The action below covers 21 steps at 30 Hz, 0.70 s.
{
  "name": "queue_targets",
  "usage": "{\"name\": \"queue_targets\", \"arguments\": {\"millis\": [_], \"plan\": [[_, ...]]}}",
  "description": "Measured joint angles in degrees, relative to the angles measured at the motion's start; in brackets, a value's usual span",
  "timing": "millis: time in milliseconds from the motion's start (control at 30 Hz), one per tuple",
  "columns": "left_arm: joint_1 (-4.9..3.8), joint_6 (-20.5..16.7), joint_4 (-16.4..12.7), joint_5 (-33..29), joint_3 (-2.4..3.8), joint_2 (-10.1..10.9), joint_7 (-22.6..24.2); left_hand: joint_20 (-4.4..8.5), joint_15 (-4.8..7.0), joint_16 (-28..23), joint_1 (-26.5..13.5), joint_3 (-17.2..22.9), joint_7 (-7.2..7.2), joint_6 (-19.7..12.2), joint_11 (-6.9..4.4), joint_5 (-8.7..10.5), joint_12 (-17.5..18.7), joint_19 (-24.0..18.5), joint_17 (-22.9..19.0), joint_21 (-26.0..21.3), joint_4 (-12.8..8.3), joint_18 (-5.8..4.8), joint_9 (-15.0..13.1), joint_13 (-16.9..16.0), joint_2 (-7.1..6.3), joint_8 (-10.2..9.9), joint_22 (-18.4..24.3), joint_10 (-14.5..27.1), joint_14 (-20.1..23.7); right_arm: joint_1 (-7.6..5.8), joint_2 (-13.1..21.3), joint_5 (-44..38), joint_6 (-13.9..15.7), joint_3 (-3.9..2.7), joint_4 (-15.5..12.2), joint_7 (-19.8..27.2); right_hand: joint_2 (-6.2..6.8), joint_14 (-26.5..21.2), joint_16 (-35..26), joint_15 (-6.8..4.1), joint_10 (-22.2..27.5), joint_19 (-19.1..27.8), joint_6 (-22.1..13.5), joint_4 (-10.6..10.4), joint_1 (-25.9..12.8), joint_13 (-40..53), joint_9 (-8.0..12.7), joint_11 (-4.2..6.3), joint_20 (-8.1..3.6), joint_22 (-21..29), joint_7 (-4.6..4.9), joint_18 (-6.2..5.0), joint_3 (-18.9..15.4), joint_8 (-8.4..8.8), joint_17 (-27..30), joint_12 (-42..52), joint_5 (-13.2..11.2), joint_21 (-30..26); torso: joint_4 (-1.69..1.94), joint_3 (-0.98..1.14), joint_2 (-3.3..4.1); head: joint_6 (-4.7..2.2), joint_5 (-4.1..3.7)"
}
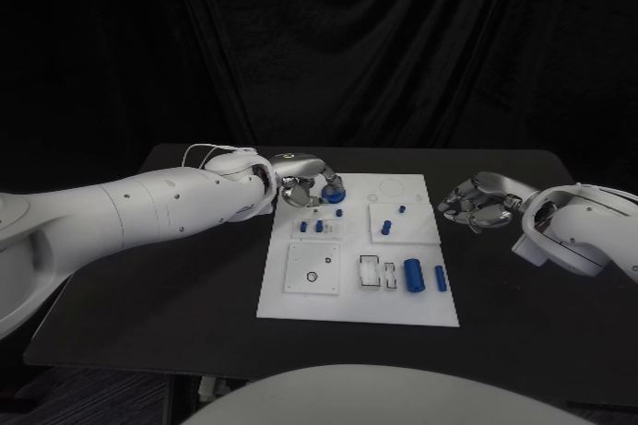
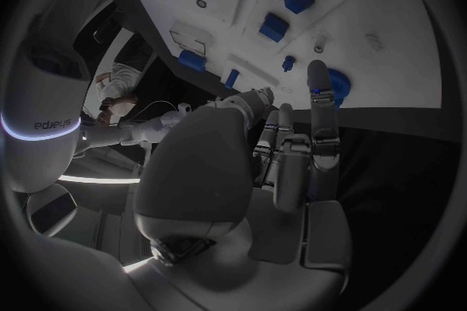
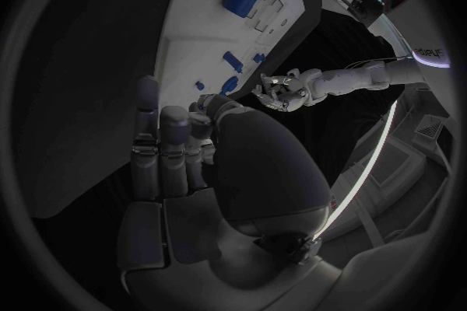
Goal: Assemble the parts on the task board
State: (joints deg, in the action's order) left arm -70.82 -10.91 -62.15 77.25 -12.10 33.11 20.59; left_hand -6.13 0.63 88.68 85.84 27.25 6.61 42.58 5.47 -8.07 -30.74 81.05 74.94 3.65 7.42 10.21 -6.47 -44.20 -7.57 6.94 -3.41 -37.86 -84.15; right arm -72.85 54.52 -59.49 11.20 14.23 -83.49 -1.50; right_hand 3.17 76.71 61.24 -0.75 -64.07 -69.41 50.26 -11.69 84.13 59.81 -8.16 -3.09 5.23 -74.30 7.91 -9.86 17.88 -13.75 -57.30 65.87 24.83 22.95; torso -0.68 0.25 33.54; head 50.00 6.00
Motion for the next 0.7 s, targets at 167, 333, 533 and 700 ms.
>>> {"name": "queue_targets", "arguments": {"millis": [167, 333, 533, 700], "plan": [[-0.15, 0.71, 0.98, 3.56, 0.0, -1.3, -1.3, 0.0, 0.0, -0.04, 0.0, -1.34, 0.55, 1.46, -0.03, 1.33, 4.44, -0.98, 0.0, 0.0, -0.41, 0.0, -0.62, 5.17, 0.0, 0.37, 0.06, -2.19, 0.0, 0.0, -0.17, 0.0, -0.29, 0.0, 0.07, -0.12, 0.0, 0.0, 0.0, 0.0, 0.0, 0.0, 0.0, 0.0, 0.0, 0.0, 0.0, 0.0, 0.0, 0.07, 0.0, 0.0, 0.0, 0.0, 0.0, 0.0, 0.0, -0.33, 0.01, 0.0, -0.03, 0.0, -0.35], [-0.31, 1.08, 1.24, 8.72, 0.02, -2.34, -2.78, 0.31, 0.3, -0.27, -0.38, -4.85, -0.66, 3.29, -1.77, 3.15, 13.0, -3.13, 0.0, -0.24, -1.49, 0.0, -1.63, 14.24, -0.39, 0.36, 0.11, -1.88, 0.3, 0.0, -0.35, 0.0, -0.58, 0.0, 0.27, -0.23, 0.0, 0.0, 0.0, 0.0, 0.0, 0.0, 0.0, 0.0, 0.0, -0.06, 0.0, 0.0, 0.0, 0.07, 0.0, 0.0, 0.0, 0.0, 0.12, 0.0, 0.0, -0.33, 0.02, 0.01, -0.04, 0.0, -0.55], [-0.41, 1.57, 1.35, 14.28, 0.02, -3.38, -4.21, 0.43, 0.51, -0.47, -1.51, -9.03, -1.0, 4.03, -2.52, 1.55, 15.74, -3.24, -0.01, -0.24, -0.95, 0.0, -1.91, 18.31, -1.51, -0.24, 0.11, -1.74, 0.09, 0.0, -0.58, 0.0, -0.83, 0.0, 0.5, -0.31, 0.0, 0.0, 0.0, 0.0, 0.0, 0.0, 0.21, 0.16, 0.0, -0.05, 0.0, 0.0, 0.0, 0.13, -0.21, 0.0, 0.16, 0.0, 0.12, 0.0, 0.0, -0.33, 0.02, 0.01, -0.04, 0.0, -0.79], [-0.59, 1.6, 1.35, 17.63, 0.02, -3.78, -4.74, 0.41, 0.51, -0.63, -1.73, -10.17, -1.22, 5.06, -2.6, 1.06, 15.95, -3.65, -0.01, -0.24, -1.17, 0.0, -2.13, 19.53, -1.28, -0.48, 0.1, -3.7, 0.09, 0.0, -0.69, 0.0, -1.04, 0.0, 0.6, -0.37, 0.22, 0.0, -0.23, 0.0, 0.0, 0.0, 0.21, 0.16, 0.23, -0.05, 0.0, 0.0, 0.0, 0.13, -0.21, 0.0, 0.16, 0.0, 0.12, 0.0, 0.0, -0.33, 0.02, 0.03, -0.04, 0.0, -0.94]]}}
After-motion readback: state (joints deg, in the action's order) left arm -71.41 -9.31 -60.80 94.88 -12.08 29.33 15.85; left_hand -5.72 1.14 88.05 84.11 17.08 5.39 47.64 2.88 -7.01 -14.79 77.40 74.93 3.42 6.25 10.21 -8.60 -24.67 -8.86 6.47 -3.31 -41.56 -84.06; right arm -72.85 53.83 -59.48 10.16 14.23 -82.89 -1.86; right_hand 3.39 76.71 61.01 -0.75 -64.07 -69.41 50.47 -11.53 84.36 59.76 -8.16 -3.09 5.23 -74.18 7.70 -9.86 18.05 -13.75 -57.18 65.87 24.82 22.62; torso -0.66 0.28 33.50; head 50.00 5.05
